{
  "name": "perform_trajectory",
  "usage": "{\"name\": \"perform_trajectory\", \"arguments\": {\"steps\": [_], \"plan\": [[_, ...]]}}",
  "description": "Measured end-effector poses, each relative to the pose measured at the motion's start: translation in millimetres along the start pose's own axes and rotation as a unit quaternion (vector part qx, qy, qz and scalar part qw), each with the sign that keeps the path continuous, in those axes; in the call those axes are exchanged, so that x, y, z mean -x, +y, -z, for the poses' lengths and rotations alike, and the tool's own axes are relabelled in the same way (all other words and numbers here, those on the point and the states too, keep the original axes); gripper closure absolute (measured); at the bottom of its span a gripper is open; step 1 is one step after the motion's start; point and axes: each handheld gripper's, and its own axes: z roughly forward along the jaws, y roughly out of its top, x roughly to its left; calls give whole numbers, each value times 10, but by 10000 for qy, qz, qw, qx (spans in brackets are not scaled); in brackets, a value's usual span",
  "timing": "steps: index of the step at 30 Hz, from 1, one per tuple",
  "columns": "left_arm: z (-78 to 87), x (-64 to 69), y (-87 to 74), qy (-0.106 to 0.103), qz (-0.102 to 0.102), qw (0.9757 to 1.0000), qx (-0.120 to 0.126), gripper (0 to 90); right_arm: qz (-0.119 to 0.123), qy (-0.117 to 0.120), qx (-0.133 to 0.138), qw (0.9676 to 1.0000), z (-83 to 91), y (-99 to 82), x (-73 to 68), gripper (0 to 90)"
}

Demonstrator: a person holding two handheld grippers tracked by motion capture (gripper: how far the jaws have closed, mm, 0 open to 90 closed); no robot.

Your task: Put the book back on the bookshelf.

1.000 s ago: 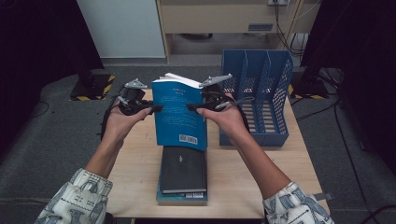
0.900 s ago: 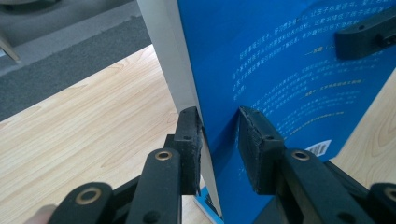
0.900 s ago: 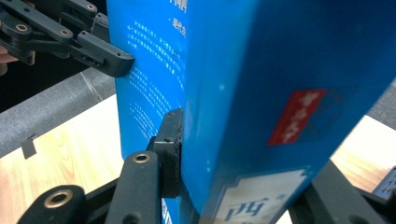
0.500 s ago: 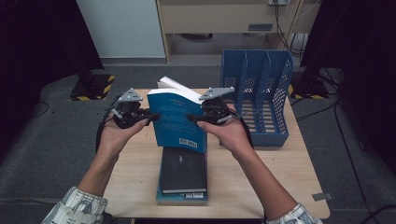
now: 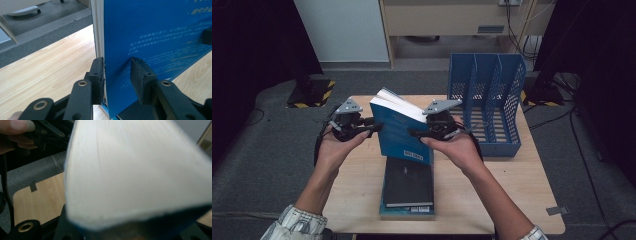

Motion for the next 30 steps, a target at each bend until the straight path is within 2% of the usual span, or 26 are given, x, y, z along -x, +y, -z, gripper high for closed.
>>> {"name": "perform_trajectory", "arguments": {"steps": [6,11,19,25,27,28,30], "plan": [[-8,8,0,13,-9,10000,12,623,75,39,80,9999,-12,75,-24,480],[-12,6,4,11,-24,10000,6,622,71,139,133,9998,-12,96,10,488],[-16,7,9,19,-34,10000,-6,621,100,168,210,9996,-26,128,25,517],[-39,5,0,-2,-46,10000,-10,606,95,200,268,9994,-49,132,53,576],[-46,6,-11,-18,-39,10000,-9,557,103,199,265,9994,-47,132,64,584],[-69,10,-66,45,-10,10000,-2,509,78,222,265,9994,-45,132,84,591],[-76,5,-105,79,-6,10000,-26,483,56,240,284,9993,-46,131,102,596]]}}
